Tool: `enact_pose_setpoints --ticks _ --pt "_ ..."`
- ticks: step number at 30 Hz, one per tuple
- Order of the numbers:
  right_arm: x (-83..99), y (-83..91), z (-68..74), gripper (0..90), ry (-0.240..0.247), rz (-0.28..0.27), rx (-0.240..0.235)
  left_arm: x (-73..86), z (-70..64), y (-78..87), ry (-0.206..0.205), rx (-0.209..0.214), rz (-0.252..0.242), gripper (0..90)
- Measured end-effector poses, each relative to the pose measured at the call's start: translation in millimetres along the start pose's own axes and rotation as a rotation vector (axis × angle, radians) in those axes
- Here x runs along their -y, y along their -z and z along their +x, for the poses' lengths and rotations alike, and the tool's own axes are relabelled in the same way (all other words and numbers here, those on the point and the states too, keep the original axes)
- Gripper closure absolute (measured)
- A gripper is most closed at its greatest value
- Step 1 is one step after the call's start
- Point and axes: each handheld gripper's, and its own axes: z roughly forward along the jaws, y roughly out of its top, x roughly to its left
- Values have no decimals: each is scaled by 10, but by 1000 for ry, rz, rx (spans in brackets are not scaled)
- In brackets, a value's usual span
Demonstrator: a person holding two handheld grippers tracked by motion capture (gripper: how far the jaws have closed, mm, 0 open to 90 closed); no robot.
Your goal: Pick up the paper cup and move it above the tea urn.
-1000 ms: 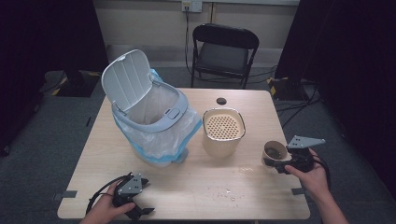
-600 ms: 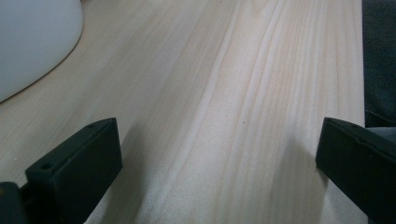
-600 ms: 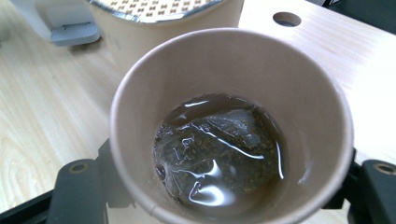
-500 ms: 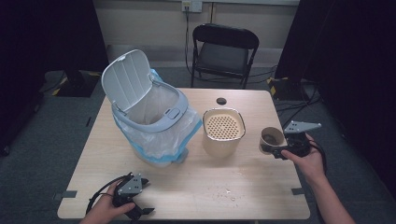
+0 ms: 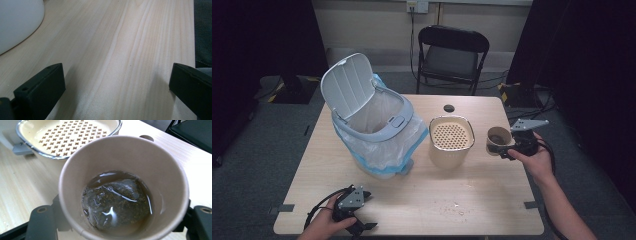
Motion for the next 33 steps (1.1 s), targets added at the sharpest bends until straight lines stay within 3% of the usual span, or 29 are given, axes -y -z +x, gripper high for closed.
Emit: enact_pose_setpoints --ticks 20,33 --pt "-336 -250 -175 273 29 -31 -9 1 0 -1 1 2 -2 0" --pt "-418 -417 -315 272 32 -38 -4 1 1 0 0 2 0 0"
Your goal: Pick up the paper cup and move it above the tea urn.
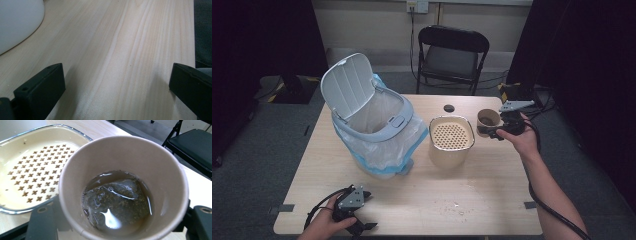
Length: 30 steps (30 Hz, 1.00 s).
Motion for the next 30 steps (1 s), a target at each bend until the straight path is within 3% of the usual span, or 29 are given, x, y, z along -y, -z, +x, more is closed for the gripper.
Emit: enact_pose_setpoints --ticks 23,30 --pt "-176 -228 -231 273 4 -11 8 0 0 -2 0 -1 -5 0" --pt "-266 -331 -259 275 37 -11 3 -3 1 2 -3 -3 0 0"
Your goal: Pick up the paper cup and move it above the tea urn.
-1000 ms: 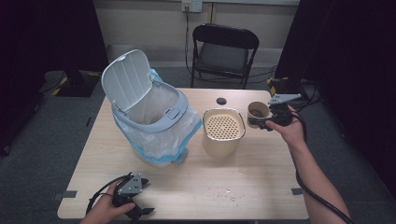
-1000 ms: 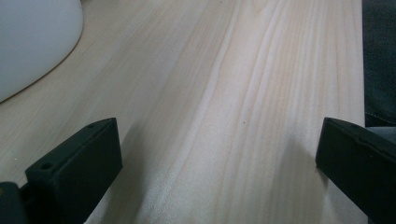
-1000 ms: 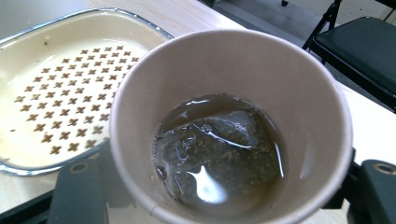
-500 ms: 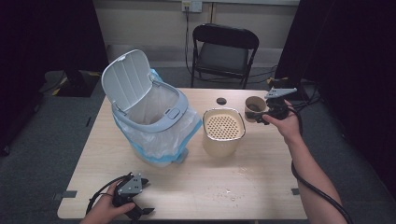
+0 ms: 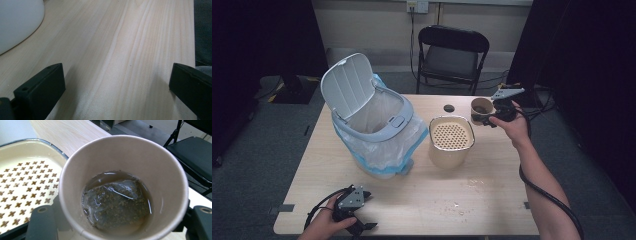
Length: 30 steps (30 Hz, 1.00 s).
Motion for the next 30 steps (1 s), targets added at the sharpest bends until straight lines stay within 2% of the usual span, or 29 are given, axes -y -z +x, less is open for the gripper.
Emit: enact_pose_setpoints --ticks 15,22,24,28,29,30 --pt "-129 -206 -106 276 28 -13 9 0 2 2 -1 4 1 0" --pt "-203 -264 -82 277 65 -28 28 0 2 2 0 4 1 0" --pt "-250 -268 -38 278 97 -31 47 0 2 2 0 4 1 0" --pt "-296 -249 21 279 133 -41 66 0 1 1 0 4 1 0" --pt "-310 -241 44 280 156 -40 79 0 1 1 0 4 1 0" --pt "-334 -219 91 280 219 -38 108 0 1 2 0 4 2 0"
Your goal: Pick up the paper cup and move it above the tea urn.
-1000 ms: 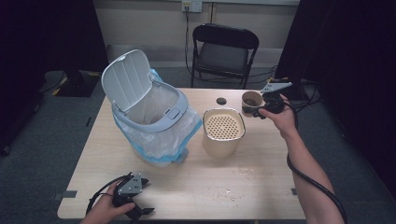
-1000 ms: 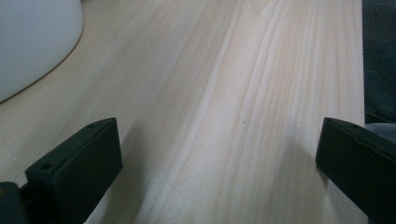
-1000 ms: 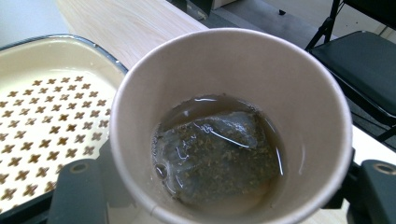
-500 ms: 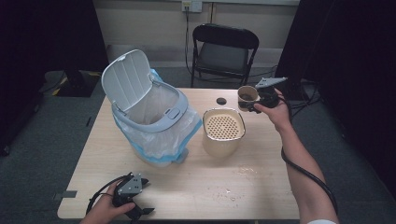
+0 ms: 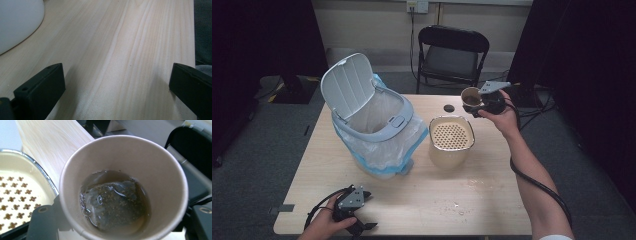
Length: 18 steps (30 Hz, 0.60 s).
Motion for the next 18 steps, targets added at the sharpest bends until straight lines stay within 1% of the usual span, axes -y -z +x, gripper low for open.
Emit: enact_pose_setpoints --ticks 2,3,4,6,7,8,9,11,12,13,14,15,16,17,18 --pt "-37 32 38 282 54 -2 21 0 -1 -1 2 -1 -1 0" --pt "-37 32 38 282 54 -2 21 0 0 0 0 0 0 0" --pt "-54 47 62 282 86 -3 38 0 -1 0 1 0 0 0" --pt "-88 80 121 283 158 -2 57 -1 -4 0 4 -3 0 0" --pt "-116 114 185 285 225 0 64 -1 -5 0 4 -4 0 0" --pt "-116 114 185 285 225 0 64 -1 -5 0 4 -4 0 0" --pt "-139 136 261 287 308 23 88 -2 -2 2 0 -3 4 0" --pt "-154 156 334 288 388 39 116 -1 -3 -1 2 -5 0 0" --pt "-159 164 366 289 417 44 128 -1 -3 -1 2 -5 0 0" --pt "-159 164 366 289 417 44 128 -1 -3 -1 1 -5 1 0" --pt "-164 172 401 290 450 55 145 -1 -2 -1 0 -5 1 0" --pt "-165 184 464 291 514 82 177 0 -5 -5 5 -7 -3 0" --pt "-165 184 464 291 514 82 177 0 -5 -5 5 -7 -3 0" --pt "-164 201 520 292 595 105 219 0 -6 -4 5 -6 -3 0" --pt "-164 201 520 292 595 105 219 -1 -2 -2 0 -6 0 0"
